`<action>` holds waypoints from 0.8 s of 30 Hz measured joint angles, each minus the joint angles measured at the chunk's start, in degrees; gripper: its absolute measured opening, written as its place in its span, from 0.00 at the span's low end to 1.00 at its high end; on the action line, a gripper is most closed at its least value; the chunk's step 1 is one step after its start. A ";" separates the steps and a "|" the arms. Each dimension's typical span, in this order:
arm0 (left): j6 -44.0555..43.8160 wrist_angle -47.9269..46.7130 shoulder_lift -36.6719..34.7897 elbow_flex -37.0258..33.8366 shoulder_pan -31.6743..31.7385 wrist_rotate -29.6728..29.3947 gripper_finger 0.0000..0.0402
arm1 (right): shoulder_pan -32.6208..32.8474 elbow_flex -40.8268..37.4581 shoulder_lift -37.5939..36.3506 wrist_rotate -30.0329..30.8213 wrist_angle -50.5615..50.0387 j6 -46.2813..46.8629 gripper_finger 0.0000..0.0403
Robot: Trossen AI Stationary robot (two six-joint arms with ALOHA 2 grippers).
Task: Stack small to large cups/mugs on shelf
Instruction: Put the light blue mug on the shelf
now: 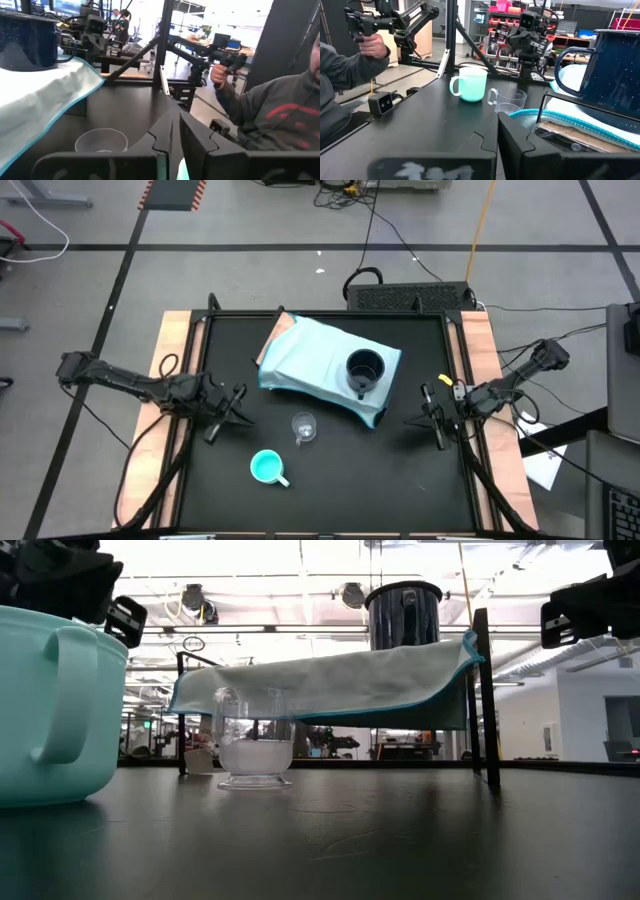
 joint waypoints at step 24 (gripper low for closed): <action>-0.07 -29.29 20.63 23.06 -11.41 -12.02 0.09 | -0.02 -0.07 0.00 -0.01 -0.02 -0.02 0.00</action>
